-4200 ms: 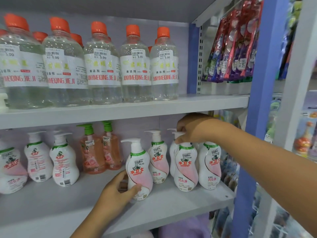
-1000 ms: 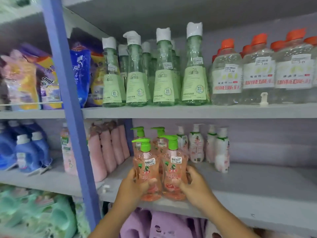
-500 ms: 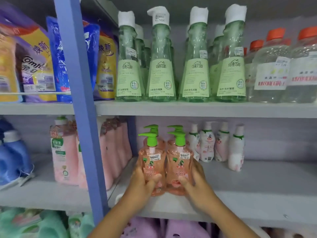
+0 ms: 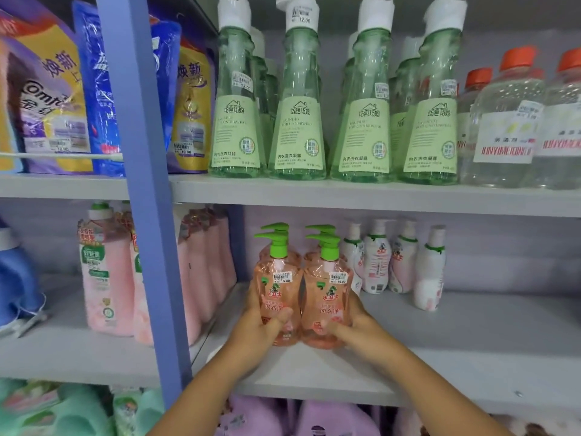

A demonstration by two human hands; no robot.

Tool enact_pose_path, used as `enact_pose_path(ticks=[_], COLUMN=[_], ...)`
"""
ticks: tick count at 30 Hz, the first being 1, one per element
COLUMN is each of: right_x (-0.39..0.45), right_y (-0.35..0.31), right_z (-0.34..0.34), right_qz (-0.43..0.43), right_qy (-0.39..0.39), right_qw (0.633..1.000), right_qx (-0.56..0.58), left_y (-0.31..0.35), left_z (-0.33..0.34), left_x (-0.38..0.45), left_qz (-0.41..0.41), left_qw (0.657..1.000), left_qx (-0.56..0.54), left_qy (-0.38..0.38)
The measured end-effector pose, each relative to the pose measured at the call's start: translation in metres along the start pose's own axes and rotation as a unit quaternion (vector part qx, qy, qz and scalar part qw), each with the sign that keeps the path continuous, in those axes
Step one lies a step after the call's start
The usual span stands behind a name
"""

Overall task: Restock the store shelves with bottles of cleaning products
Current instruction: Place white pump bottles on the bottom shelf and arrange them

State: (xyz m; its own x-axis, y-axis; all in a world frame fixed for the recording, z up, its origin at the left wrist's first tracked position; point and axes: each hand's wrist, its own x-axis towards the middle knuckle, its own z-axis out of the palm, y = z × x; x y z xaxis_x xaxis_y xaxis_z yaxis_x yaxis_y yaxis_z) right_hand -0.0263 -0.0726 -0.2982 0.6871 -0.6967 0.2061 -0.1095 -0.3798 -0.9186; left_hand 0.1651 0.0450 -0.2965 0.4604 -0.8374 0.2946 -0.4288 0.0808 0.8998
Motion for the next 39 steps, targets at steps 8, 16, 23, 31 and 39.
enact_pose_path(ticks=[8, 16, 23, 31, 39], right_x=[0.014, 0.022, 0.019, -0.008, -0.024], right_y=[0.004, 0.01, 0.003, -0.014, 0.013], right_z=[-0.001, 0.002, 0.005, -0.015, -0.123], right_qz=[-0.014, -0.016, -0.013, 0.034, 0.022], right_qy=[-0.012, -0.011, 0.005, -0.006, 0.161], right_qw=[0.999, 0.998, 0.997, 0.999, 0.987], right_qx=[0.032, 0.057, 0.072, 0.021, -0.01], left_y=[-0.004, -0.004, -0.002, 0.008, 0.071], left_z=[-0.002, 0.005, 0.006, 0.005, 0.127], left_x=[0.014, 0.016, 0.016, -0.003, -0.054], left_qz=[-0.05, -0.055, -0.047, -0.008, 0.241], left_qw=[0.995, 0.993, 0.995, 0.995, 0.953], left_qx=[-0.087, -0.101, -0.087, -0.044, 0.0], left_qy=[0.015, 0.014, 0.026, 0.086, 0.183])
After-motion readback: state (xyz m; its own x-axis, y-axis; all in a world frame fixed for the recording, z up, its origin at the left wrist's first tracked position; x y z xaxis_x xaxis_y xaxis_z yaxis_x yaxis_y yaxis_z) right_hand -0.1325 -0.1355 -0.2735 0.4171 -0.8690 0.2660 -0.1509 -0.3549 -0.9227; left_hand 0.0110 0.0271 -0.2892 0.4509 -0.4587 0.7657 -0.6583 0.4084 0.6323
